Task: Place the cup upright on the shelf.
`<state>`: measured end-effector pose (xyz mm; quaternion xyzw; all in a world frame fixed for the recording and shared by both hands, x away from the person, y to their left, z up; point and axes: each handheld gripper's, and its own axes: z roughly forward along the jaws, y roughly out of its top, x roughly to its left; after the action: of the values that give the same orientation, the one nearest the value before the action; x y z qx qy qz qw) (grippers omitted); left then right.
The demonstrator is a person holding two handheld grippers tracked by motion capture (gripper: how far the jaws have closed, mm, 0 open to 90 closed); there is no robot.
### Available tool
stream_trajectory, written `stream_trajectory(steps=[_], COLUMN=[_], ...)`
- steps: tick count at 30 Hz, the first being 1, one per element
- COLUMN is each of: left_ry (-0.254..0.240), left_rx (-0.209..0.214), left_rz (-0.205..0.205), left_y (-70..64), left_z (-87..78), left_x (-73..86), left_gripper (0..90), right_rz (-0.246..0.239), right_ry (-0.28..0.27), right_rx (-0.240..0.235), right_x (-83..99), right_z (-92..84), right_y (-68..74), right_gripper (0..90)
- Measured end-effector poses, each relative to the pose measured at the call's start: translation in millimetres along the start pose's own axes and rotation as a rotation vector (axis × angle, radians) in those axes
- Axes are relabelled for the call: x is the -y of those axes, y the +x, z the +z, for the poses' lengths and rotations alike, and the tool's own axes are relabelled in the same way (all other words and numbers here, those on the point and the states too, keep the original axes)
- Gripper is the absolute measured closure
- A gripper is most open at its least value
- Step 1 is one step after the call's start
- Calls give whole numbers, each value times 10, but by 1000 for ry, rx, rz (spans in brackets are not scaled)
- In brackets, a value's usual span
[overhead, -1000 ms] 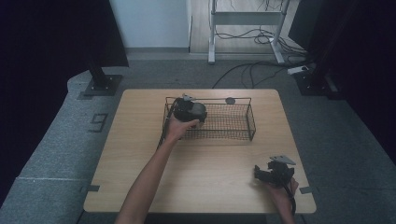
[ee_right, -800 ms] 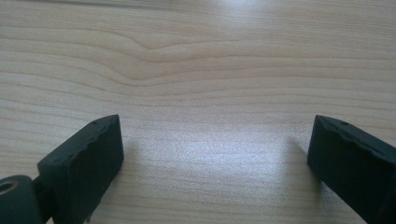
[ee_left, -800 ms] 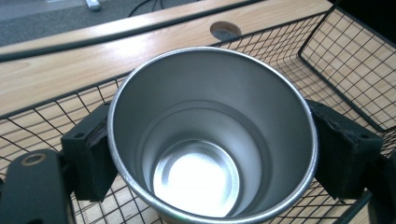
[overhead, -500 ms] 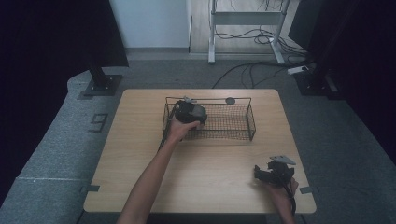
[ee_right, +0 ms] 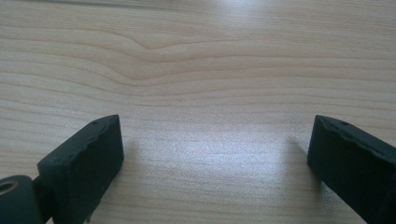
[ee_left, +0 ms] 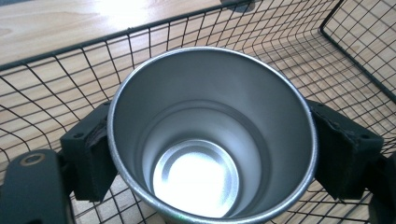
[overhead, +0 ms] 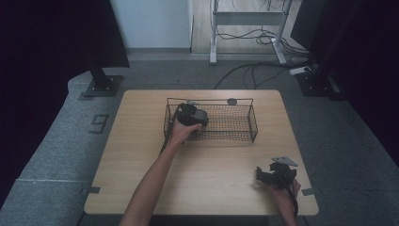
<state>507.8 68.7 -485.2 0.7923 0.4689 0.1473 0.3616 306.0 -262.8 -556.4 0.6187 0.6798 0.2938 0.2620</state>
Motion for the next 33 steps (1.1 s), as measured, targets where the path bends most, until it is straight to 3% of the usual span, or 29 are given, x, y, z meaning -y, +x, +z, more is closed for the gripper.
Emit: stream_trajectory(steps=[18, 33], left_ry=[26, -48], left_rx=[23, 28], left_rz=[-34, -41], left_y=[41, 61], left_z=[-13, -206], left_x=[31, 17], left_gripper=[102, 60], right_rz=[0, 0], right_ry=[0, 0], right_rx=[0, 0], right_x=[0, 0], right_z=[0, 0], right_y=[0, 0], right_gripper=[35, 36])
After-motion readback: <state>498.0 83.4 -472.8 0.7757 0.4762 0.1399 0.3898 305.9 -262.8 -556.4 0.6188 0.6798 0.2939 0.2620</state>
